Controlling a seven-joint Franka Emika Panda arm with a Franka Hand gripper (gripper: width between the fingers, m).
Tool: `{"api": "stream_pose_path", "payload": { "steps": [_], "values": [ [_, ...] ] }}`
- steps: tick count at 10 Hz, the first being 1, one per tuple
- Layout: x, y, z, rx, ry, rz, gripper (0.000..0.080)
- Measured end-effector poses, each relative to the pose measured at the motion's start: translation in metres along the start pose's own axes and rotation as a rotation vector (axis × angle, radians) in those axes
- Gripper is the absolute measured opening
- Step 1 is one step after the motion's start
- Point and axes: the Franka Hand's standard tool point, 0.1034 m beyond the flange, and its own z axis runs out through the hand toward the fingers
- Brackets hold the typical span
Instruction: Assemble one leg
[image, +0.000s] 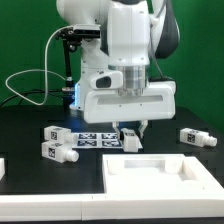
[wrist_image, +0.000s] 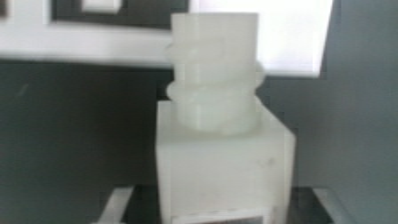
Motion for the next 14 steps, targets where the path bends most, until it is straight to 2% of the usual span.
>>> {"api": "stream_pose_path", "payload": {
  "steps": [1,4,5,6,7,8,9,10,11,12,14],
  "values": [
    [-0.005,-0.006,0.008,-0.001,-0.015,0.0,0.0285],
    [-0.002,-0.007,0.009,-0.003,0.007,-0.01,0.0285],
    [-0.003,-0.007,0.01,-0.003,0.001,-0.01,0.0367],
    [-0.004,-0.008,0.01,0.0,-0.034,-0.01,0.0504],
    [0.0,-0.009,0.004,0.003,-0.064,-0.011,0.0504],
    [0.004,-0.008,-0.004,0.008,-0.115,-0.005,0.0616],
    [0.009,-0.009,-0.014,0.011,-0.238,0.0,0.0643],
    [0.022,-0.008,-0.021,0.005,-0.313,-0.012,0.0643],
    [0.025,-0.002,-0.016,0.015,-0.325,0.002,0.0648],
    [0.013,0.005,-0.011,0.041,-0.373,0.045,0.0648],
    [0.01,0.001,-0.013,0.047,-0.509,0.038,0.0649]
  ]
}}
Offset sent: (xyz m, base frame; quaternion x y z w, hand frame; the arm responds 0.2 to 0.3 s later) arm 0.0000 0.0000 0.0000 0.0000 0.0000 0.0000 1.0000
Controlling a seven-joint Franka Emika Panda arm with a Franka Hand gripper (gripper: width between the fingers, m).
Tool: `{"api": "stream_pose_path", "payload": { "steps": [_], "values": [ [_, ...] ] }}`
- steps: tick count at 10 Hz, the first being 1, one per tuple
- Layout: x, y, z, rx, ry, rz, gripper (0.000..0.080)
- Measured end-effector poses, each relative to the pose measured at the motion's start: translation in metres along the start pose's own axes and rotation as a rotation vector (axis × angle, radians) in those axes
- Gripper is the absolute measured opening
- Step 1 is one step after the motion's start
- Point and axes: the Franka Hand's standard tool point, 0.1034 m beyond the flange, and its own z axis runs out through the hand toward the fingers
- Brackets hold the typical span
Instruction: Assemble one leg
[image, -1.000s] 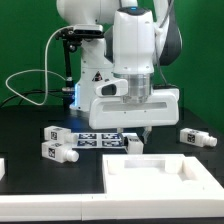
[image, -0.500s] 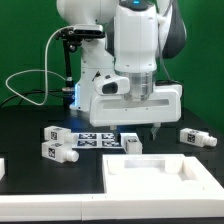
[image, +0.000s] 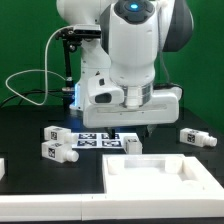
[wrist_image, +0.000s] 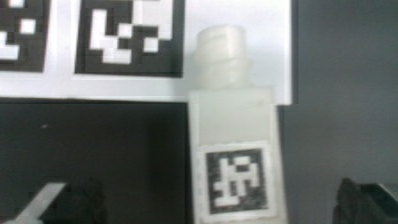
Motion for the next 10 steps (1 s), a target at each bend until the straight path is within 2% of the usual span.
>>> {"api": "stream_pose_path", "payload": {
  "steps": [1,2,3,4,5,8,10],
  "values": [
    [0.002,0.0,0.001,0.004,-0.054,0.004,0.0649],
    [-0.001,0.0,-0.002,0.005,-0.193,0.028,0.0649],
    [0.011,-0.003,-0.008,-0.009,-0.273,0.044,0.0649],
    [0.019,-0.006,-0.01,-0.012,-0.307,0.058,0.0649],
    [0.02,-0.004,-0.011,-0.002,-0.306,0.065,0.0649],
    [0.02,-0.004,-0.009,-0.003,-0.307,0.066,0.0649],
    [0.015,-0.003,0.0,-0.018,-0.379,0.127,0.0649]
  ]
}}
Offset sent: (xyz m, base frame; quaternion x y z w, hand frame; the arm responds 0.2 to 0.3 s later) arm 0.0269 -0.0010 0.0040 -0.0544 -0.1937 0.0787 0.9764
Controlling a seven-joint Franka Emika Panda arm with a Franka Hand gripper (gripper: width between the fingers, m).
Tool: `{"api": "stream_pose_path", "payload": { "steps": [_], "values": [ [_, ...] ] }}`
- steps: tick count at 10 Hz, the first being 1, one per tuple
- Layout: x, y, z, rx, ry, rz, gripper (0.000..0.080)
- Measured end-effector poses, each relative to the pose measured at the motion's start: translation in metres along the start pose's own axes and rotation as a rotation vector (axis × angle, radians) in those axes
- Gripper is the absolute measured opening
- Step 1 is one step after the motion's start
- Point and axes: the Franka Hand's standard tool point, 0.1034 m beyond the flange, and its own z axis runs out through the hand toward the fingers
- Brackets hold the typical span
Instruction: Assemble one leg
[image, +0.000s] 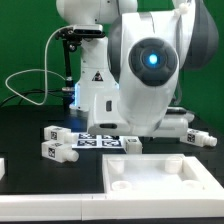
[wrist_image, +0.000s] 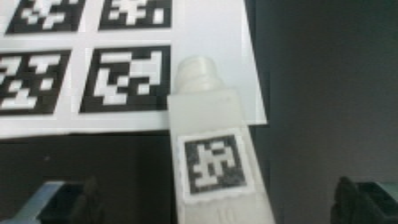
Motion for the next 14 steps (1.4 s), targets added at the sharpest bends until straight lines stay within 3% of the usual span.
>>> {"api": "stream_pose_path", "payload": {
  "steps": [4,6,8,9,10,12,14],
  "values": [
    [0.002,-0.001,0.001,0.004,0.004,0.0,0.0649],
    [-0.001,-0.006,0.014,0.017,-0.088,0.054,0.0649],
    [0.005,-0.008,0.014,0.016,-0.103,0.05,0.0649],
    [0.005,-0.008,0.014,0.016,-0.103,0.05,0.0528],
    [0.005,-0.008,0.014,0.016,-0.103,0.05,0.0528],
    [0.005,-0.008,0.014,0.017,-0.102,0.05,0.0284],
    [0.005,-0.012,0.01,0.015,-0.089,0.047,0.0284]
  ]
}}
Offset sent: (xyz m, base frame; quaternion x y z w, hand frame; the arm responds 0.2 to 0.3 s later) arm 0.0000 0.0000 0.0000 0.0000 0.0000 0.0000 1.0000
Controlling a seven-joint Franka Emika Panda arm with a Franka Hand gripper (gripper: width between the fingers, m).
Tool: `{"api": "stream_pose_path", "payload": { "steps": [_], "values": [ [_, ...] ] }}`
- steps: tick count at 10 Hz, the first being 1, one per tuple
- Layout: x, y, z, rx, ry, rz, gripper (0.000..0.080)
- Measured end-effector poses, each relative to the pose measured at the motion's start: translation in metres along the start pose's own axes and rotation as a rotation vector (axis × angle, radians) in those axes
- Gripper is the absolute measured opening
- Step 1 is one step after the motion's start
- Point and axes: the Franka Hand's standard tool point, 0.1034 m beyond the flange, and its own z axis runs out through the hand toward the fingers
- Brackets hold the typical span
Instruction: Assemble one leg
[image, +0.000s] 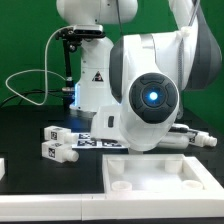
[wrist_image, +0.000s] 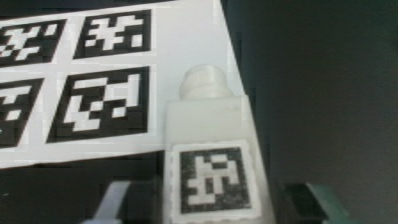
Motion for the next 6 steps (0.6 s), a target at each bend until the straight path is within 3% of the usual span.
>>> {"api": "stream_pose_path", "payload": {
  "steps": [2,4,5,6],
  "values": [
    [-0.022,-0.019,-0.036,0.008,0.06,-0.043,0.0284],
    [-0.034,-0.018,-0.092,0.054,0.212,-0.082,0.0284],
    [-0.035,-0.015,-0.106,0.061,0.259,-0.097,0.0285],
    [-0.025,-0.013,-0.101,0.047,0.329,-0.078,0.0285]
  ]
}}
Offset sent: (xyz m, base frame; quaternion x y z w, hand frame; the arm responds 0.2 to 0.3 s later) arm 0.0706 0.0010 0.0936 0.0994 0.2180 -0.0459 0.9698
